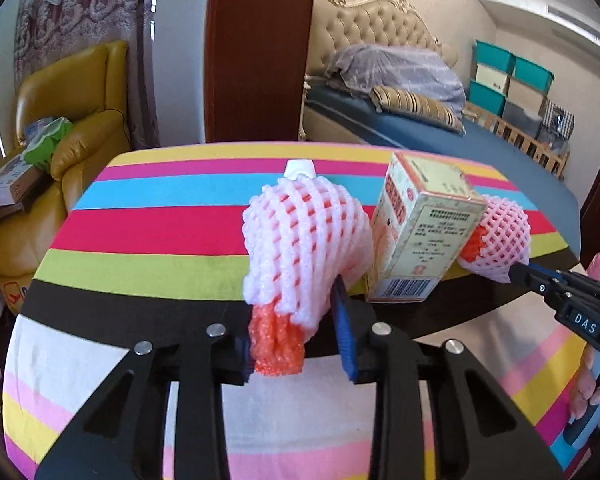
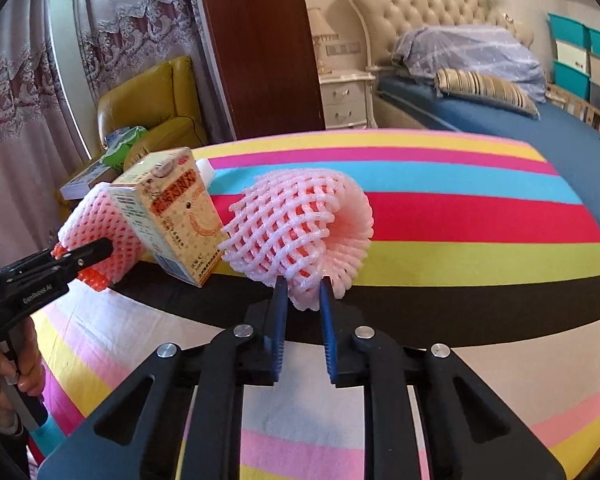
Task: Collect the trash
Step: 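Grasp a pink foam net with the right tool while the left tool grasps another foam net, then carry both pink foam nets over the pink bin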
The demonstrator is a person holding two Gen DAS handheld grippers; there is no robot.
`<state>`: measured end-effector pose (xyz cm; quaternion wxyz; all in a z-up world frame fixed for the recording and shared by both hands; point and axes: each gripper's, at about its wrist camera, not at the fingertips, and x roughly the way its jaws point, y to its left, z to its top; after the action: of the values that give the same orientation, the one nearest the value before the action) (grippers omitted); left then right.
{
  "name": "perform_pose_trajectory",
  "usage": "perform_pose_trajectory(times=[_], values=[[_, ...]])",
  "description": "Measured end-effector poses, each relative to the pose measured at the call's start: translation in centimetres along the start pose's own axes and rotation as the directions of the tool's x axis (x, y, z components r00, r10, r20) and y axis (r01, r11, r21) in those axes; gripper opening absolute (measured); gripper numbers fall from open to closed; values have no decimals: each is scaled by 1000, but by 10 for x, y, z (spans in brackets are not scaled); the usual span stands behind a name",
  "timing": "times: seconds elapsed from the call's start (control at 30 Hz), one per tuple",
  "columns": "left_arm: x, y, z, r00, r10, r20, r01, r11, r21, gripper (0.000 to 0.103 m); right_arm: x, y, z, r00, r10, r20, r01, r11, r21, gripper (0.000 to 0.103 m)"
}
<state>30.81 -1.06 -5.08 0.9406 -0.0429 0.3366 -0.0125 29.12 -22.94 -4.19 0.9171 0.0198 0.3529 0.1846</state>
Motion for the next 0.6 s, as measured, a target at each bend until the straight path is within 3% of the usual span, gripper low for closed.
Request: perform_pose_trajectory(times=[0.2, 0.6], values=[[-27, 4, -14, 999, -3, 33, 4, 999, -37, 31, -14, 6, -13, 1000, 25, 16, -25, 1000, 3, 16], [-60, -15, -52, 999, 3, 40, -2, 1000, -10, 31, -49, 11, -46, 999, 31, 26, -30, 999, -16, 16]])
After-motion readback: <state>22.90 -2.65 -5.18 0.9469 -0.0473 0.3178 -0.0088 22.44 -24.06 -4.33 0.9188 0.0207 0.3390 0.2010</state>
